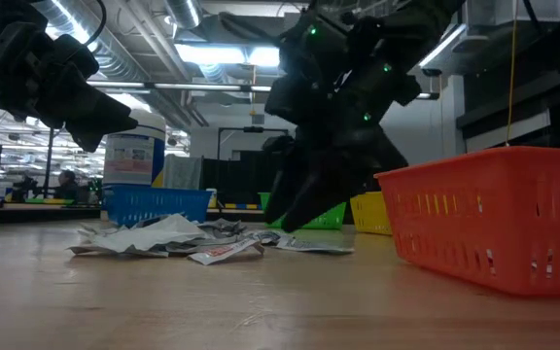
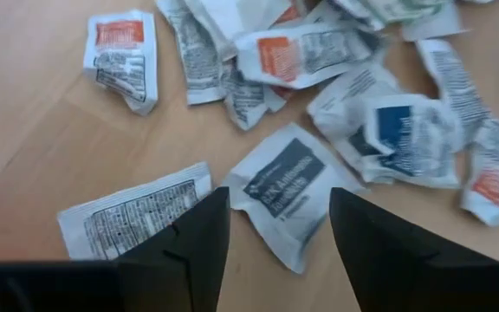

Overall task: Pick & Place First Aid Supplies
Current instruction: Put the white towelette pack into the yellow bin

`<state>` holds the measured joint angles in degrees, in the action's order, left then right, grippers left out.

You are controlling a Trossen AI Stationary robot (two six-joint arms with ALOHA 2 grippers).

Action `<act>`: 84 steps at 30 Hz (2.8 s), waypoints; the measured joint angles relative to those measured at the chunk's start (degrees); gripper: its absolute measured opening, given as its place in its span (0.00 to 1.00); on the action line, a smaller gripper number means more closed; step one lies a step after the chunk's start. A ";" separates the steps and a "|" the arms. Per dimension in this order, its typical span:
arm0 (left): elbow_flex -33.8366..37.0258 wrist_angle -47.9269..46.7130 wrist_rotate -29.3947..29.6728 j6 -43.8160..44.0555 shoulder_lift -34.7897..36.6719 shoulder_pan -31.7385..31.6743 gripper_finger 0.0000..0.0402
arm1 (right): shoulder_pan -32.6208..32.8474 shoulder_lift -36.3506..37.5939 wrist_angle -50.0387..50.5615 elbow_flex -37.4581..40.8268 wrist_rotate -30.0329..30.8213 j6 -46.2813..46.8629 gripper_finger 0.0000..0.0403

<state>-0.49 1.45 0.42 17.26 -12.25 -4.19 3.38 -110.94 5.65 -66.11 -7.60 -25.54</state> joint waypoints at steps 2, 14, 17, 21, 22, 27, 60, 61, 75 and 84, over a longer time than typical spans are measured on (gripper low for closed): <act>0.01 0.02 -0.02 0.00 -0.02 0.02 0.32 | 0.00 -0.62 -0.23 0.00 -0.02 0.01 0.49; 0.01 0.01 -0.01 0.00 -0.02 0.01 0.32 | -0.04 -2.59 -1.00 -0.16 2.15 3.61 0.36; 0.00 0.00 0.00 0.00 0.00 0.00 0.32 | -0.04 -2.62 -0.36 -0.21 2.25 4.33 0.28; 0.00 0.02 -0.02 0.00 -0.02 0.02 0.32 | -0.07 -2.62 -0.02 -0.22 2.67 6.80 0.17; 0.00 0.02 0.00 0.00 -0.01 0.02 0.32 | -0.07 -2.62 0.02 -0.20 2.70 7.32 0.15; 0.02 0.02 0.00 0.00 0.00 0.00 0.32 | -0.10 -1.74 1.70 -0.12 2.71 10.13 0.06; 0.00 0.00 -0.02 0.00 0.00 0.02 0.32 | -4.25 27.14 30.03 0.00 10.18 31.27 0.04; 0.00 0.00 -0.02 0.00 -0.02 0.02 0.32 | -4.75 27.49 31.40 0.00 10.16 31.58 0.04; 0.00 0.01 -0.01 0.00 -0.01 0.01 0.32 | -10.49 31.71 30.96 8.29 9.97 31.45 0.06; 0.00 0.00 -0.02 0.00 0.00 0.02 0.32 | -14.78 36.71 28.30 17.35 9.97 31.34 0.06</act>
<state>-0.49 1.46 0.40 17.26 -12.25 -4.16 -11.40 -74.23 33.95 -48.75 2.37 5.80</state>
